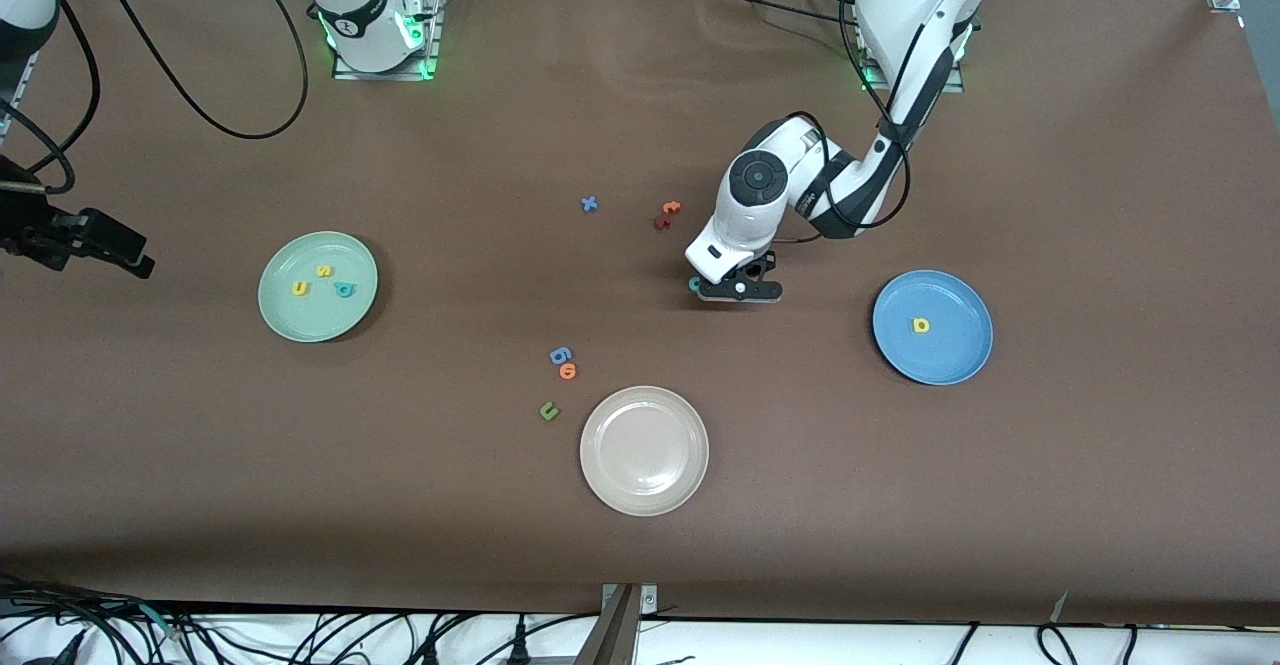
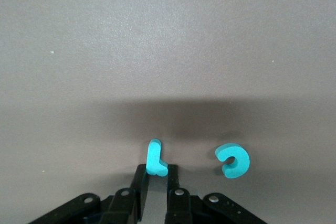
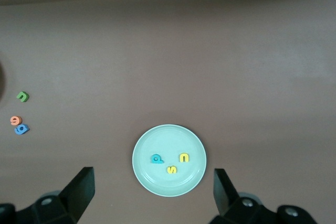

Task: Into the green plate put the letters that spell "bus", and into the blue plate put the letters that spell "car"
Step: 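Lift the cyan L and carry it toward the blue plate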

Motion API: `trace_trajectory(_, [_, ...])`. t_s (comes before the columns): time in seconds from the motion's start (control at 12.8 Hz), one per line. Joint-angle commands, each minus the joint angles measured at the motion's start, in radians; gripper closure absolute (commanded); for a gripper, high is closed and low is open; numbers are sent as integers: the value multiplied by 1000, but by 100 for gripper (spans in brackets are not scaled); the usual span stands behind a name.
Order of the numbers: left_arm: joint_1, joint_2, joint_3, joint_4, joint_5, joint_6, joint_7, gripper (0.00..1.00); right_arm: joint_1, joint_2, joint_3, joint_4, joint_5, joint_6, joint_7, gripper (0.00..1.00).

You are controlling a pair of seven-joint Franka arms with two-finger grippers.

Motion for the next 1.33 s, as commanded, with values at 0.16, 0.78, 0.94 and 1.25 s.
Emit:
trace_trajectory(0.16, [-4,7,14,19,46,-43,-24,85,-7,24,10,-36,-14,-43,-10,0])
trace_trajectory(0.78, [35,-3,14,121,46,-203,-6,88,28,38,16,-19,-14,-18,62,0])
trace_trajectory(0.94, [70,-3,13,189,43,-319,74,88,28,38,16,-14,-14,-17,62,0])
trace_trajectory(1.25, [217,-30,9,205,40,-405,324,89,28,37,17,-14,-13,-17,65,0])
